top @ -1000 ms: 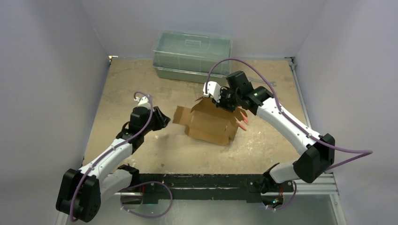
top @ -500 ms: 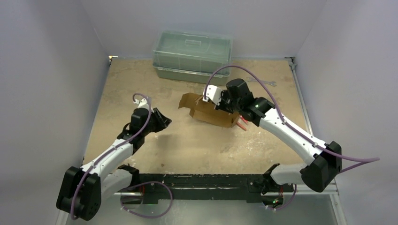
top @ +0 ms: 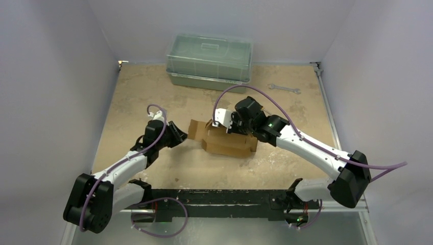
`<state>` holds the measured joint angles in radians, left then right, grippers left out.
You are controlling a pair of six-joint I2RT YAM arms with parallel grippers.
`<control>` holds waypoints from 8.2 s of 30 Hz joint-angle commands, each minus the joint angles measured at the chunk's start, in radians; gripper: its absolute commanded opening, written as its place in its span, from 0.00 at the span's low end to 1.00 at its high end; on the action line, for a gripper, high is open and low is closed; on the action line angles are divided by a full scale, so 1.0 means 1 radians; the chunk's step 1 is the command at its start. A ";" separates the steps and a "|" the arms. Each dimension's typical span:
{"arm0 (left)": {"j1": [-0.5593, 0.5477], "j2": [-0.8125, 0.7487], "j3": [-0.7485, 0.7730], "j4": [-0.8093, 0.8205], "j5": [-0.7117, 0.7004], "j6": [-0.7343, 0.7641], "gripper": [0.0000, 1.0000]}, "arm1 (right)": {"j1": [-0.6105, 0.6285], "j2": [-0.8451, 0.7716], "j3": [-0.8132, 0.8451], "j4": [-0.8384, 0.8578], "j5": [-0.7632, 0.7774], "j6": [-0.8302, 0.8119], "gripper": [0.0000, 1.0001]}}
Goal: Fold the paper box
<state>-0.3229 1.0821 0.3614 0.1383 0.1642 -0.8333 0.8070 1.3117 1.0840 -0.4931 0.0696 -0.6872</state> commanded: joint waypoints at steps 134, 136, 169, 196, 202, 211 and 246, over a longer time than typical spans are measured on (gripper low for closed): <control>-0.240 0.037 0.225 0.103 -0.139 0.043 0.12 | -0.114 -0.047 -0.001 -0.012 -0.269 0.089 0.00; -0.240 0.080 0.237 0.126 -0.096 0.042 0.09 | -0.114 -0.048 -0.001 -0.009 -0.268 0.088 0.00; -0.177 -0.328 0.205 -0.275 -0.102 0.081 0.45 | -0.200 -0.185 -0.033 -0.039 -0.393 0.029 0.00; -0.219 -0.052 0.154 0.081 0.101 0.185 0.32 | -0.314 -0.243 -0.113 -0.052 -0.546 0.005 0.00; -0.234 0.019 0.188 0.084 0.082 0.211 0.00 | -0.330 -0.255 -0.117 -0.033 -0.530 0.040 0.00; -0.312 0.101 0.307 0.127 -0.062 0.395 0.00 | -0.374 -0.241 -0.011 -0.047 -0.525 0.139 0.00; -0.404 0.307 0.042 0.854 -0.206 0.911 0.00 | -0.304 -0.106 0.141 -0.131 -0.375 0.056 0.00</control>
<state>-0.7158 1.3758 0.4519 0.8581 -0.0280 0.0475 0.4973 1.2095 1.2232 -0.6731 -0.2539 -0.6476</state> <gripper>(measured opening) 0.009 0.008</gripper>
